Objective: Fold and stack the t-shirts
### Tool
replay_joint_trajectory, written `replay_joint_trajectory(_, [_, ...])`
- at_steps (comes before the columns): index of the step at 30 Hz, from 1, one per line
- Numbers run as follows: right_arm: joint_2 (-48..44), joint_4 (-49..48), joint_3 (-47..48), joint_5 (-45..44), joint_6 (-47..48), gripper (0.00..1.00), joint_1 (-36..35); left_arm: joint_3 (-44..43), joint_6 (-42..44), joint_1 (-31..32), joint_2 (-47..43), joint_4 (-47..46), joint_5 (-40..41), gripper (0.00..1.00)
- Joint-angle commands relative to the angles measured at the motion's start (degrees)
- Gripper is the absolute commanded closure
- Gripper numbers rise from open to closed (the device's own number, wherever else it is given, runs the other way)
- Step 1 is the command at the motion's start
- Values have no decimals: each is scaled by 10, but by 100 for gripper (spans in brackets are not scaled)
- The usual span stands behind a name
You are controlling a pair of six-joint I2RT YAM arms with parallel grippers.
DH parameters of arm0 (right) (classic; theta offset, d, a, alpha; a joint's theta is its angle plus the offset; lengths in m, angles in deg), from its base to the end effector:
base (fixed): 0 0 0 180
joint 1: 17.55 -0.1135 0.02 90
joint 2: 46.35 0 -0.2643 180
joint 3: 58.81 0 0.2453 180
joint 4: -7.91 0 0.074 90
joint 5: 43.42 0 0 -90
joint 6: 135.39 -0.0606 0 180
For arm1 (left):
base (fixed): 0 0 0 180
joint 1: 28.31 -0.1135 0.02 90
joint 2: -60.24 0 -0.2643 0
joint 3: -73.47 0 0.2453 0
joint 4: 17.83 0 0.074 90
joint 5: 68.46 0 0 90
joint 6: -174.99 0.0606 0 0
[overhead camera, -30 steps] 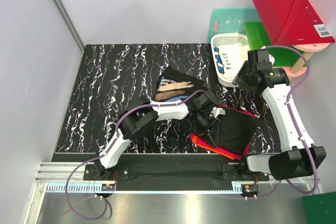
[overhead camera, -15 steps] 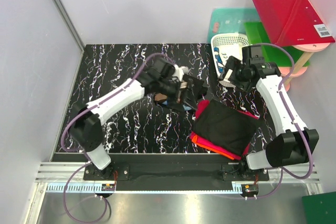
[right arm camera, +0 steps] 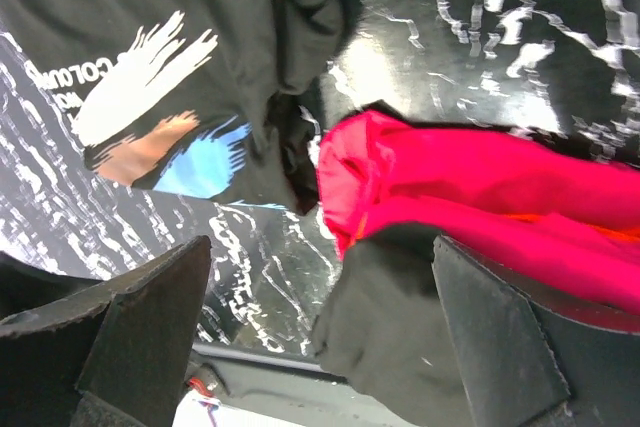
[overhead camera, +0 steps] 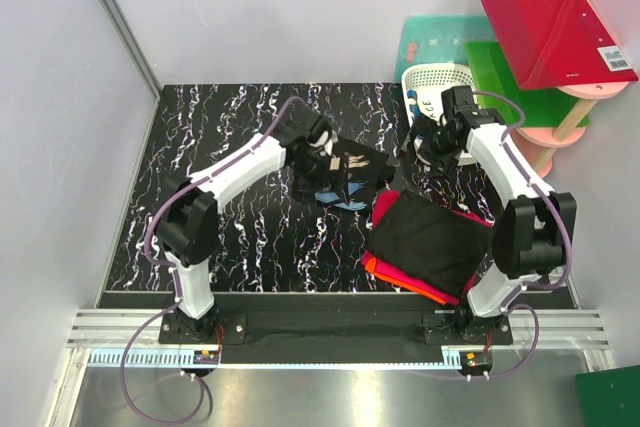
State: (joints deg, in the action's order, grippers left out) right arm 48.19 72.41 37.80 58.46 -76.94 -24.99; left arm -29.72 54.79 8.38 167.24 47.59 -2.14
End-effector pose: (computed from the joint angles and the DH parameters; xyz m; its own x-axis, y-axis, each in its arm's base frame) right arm 0.3432 0.0574 0.2677 -0.8648 0.4035 -0.2989 0.2714 0.8765 0.3977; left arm 0.2966 -0.2513 0.2289 -0.9807 0.1562 -0.1176 0.1945 0.8422 -0.5029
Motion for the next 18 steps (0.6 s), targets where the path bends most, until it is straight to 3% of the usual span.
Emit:
replay_joint_trajectory(1, [42, -48, 38, 64, -9, 0, 1, -65, 8, -47, -27, 27, 99, 1])
replay_joint_trajectory(8, [146, -59, 104, 123, -17, 0, -6, -120, 36, -121, -8, 78, 176, 1])
replay_joint_trajectory(18, [249, -26, 168, 149, -17, 1, -11, -128, 47, -152, 31, 89, 175, 1])
